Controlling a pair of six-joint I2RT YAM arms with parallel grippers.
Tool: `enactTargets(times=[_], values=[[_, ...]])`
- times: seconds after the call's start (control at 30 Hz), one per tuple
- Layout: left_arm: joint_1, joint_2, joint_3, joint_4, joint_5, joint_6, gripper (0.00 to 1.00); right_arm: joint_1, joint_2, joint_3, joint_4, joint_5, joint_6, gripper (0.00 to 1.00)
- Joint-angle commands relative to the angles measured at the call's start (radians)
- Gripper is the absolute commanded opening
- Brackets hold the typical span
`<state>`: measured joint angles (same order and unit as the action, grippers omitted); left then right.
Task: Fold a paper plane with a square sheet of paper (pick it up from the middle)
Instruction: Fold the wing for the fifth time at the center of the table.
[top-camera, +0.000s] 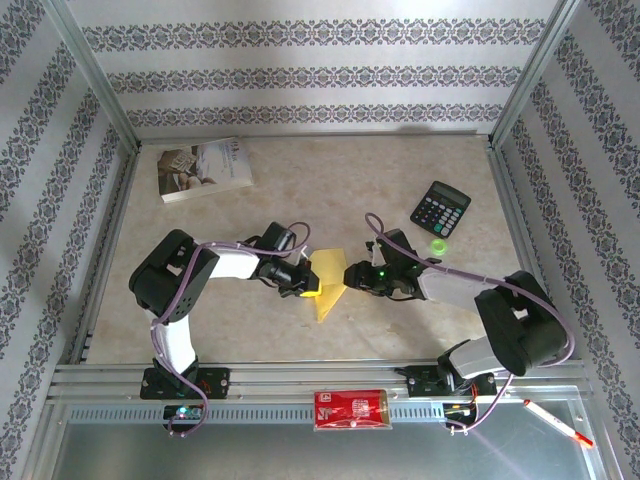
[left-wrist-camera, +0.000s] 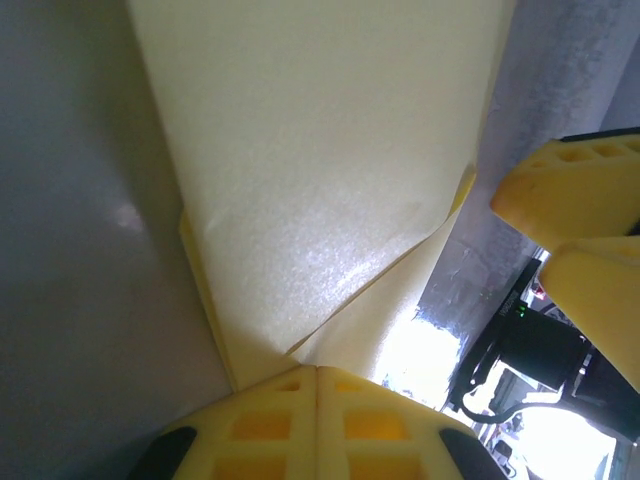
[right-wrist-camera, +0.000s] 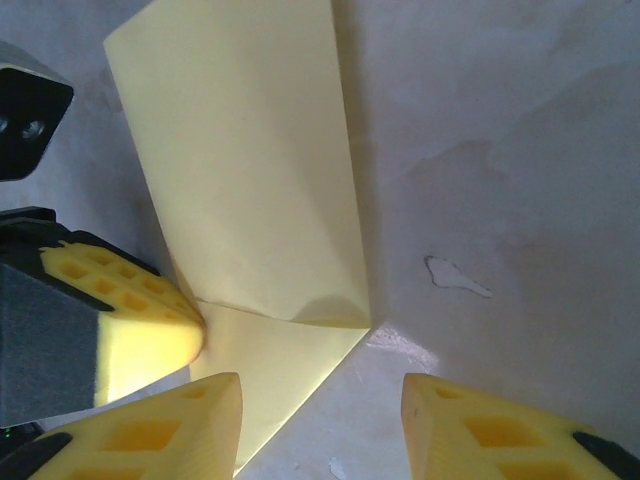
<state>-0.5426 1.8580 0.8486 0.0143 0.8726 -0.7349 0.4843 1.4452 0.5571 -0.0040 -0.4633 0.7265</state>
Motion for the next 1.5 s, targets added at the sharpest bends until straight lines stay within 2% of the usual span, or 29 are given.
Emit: enactTargets(times=[0.0,0.27,0.43,0.5,0.63,0.67,0.8,0.87,0.97,1.17,1.47], values=[[0.026,0.032,0.005,-0.014,0.011,0.055,0.00,-0.018,0.029,0.026,0.019,-0.059,-0.017,0.46],[0.031,0.045,0.007,-0.017,0.017,0.070,0.00,-0.021,0.109,0.044,0.111,-0.122,-0.006,0.43],[0.031,0.046,0.013,-0.031,0.009,0.080,0.00,-0.035,0.169,0.066,0.174,-0.152,0.000,0.31],[0.031,0.049,0.017,-0.035,0.007,0.080,0.00,-0.040,0.182,0.069,0.199,-0.172,0.009,0.23],[0.032,0.037,0.028,-0.041,0.000,0.082,0.01,-0.038,0.146,0.052,0.198,-0.161,0.021,0.10],[0.031,0.028,0.028,-0.037,-0.004,0.080,0.02,-0.038,0.134,0.046,0.194,-0.153,0.031,0.09],[0.027,-0.053,0.008,-0.004,-0.048,0.079,0.19,-0.009,0.051,-0.016,0.224,-0.093,0.179,0.04],[0.018,-0.117,-0.028,0.031,-0.095,0.082,0.28,0.031,0.004,-0.043,0.223,-0.020,0.261,0.04],[-0.028,-0.236,-0.101,0.072,-0.222,0.111,0.35,0.093,-0.049,-0.079,0.230,0.089,0.396,0.03],[-0.244,-0.442,-0.218,0.082,-0.568,0.272,0.43,0.164,-0.090,-0.115,0.253,0.193,0.584,0.03],[-0.453,-0.467,-0.285,0.162,-0.882,0.446,0.58,0.185,-0.126,-0.120,0.264,0.215,0.711,0.02]])
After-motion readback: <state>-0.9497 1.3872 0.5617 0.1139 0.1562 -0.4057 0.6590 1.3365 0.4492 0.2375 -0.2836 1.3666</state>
